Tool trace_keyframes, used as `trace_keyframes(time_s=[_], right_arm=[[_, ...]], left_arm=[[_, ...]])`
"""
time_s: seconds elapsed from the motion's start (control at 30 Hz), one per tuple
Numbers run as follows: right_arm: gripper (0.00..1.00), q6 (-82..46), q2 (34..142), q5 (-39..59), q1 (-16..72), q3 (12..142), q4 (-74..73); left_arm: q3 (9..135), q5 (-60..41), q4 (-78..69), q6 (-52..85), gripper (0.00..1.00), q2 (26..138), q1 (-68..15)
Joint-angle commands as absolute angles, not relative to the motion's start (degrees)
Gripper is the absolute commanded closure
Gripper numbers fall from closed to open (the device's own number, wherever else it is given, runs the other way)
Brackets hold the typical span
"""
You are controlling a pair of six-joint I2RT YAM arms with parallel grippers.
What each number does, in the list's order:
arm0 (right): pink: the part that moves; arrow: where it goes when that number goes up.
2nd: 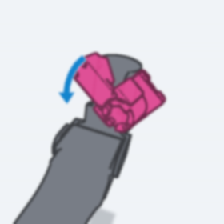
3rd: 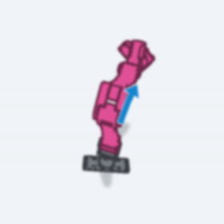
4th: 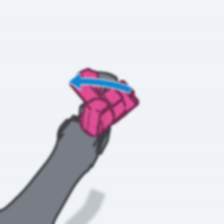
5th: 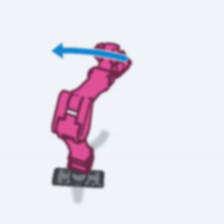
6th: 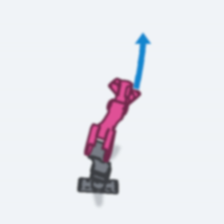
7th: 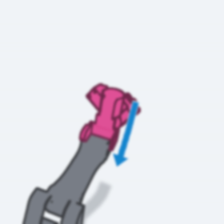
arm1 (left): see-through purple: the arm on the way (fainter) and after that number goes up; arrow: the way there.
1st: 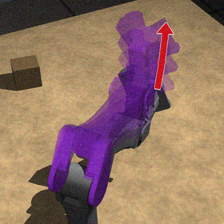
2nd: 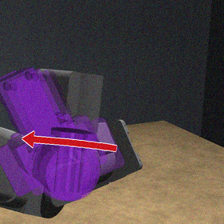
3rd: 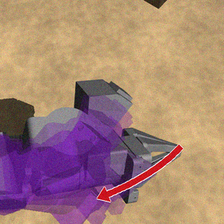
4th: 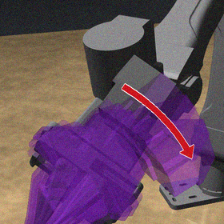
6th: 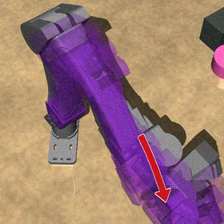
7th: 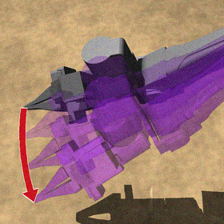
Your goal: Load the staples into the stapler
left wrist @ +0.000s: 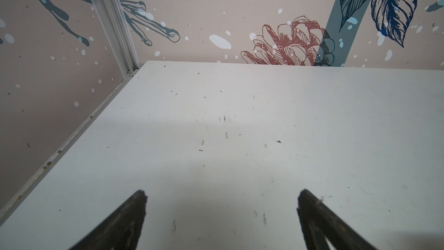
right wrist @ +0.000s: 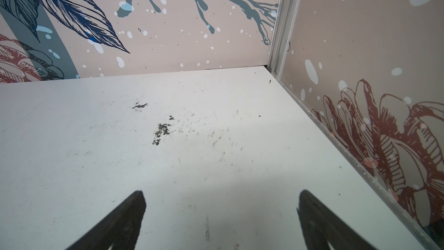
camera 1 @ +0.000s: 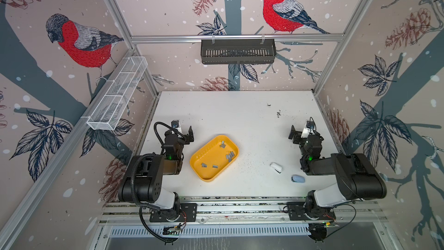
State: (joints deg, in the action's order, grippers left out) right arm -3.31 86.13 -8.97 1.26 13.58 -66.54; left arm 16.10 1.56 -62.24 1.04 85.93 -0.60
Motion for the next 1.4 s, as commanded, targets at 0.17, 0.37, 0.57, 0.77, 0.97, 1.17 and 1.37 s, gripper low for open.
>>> trace_keyframes(time_s=[0.17, 0.37, 0.57, 0.77, 0.97, 1.17, 1.37], right_arm=[[0.0, -4.3, 86.0, -8.6, 1.1, 13.5, -68.4], [0.0, -4.5, 86.1, -8.0, 0.8, 13.6, -68.3], [0.0, -4.5, 86.0, -8.1, 0.8, 13.5, -68.5], [0.0, -4.8, 83.1, -9.5, 1.2, 11.6, -69.6], [0.0, -5.1, 75.3, -11.7, 2.1, 14.7, -57.6], [0.0, -12.2, 65.7, -9.1, 3.6, 19.6, -40.6], [0.0, -21.5, 56.1, -4.9, 9.3, 22.9, -21.9]], left_arm=[[16.3, 1.6, -63.8, 0.4, 0.02, 85.9, -0.5], [16.3, 1.6, -63.8, 0.3, 0.02, 86.0, -0.4], [16.1, 1.6, -63.9, 0.4, 0.02, 85.9, -0.5], [16.2, 0.0, -62.2, -0.7, 0.02, 83.6, -0.5], [17.3, 3.3, -54.3, 1.4, 0.02, 77.2, -0.7], [22.8, 10.0, -38.6, 3.6, 0.03, 68.3, -6.5], [29.9, 6.0, -25.8, 6.5, 0.03, 62.1, -18.0]])
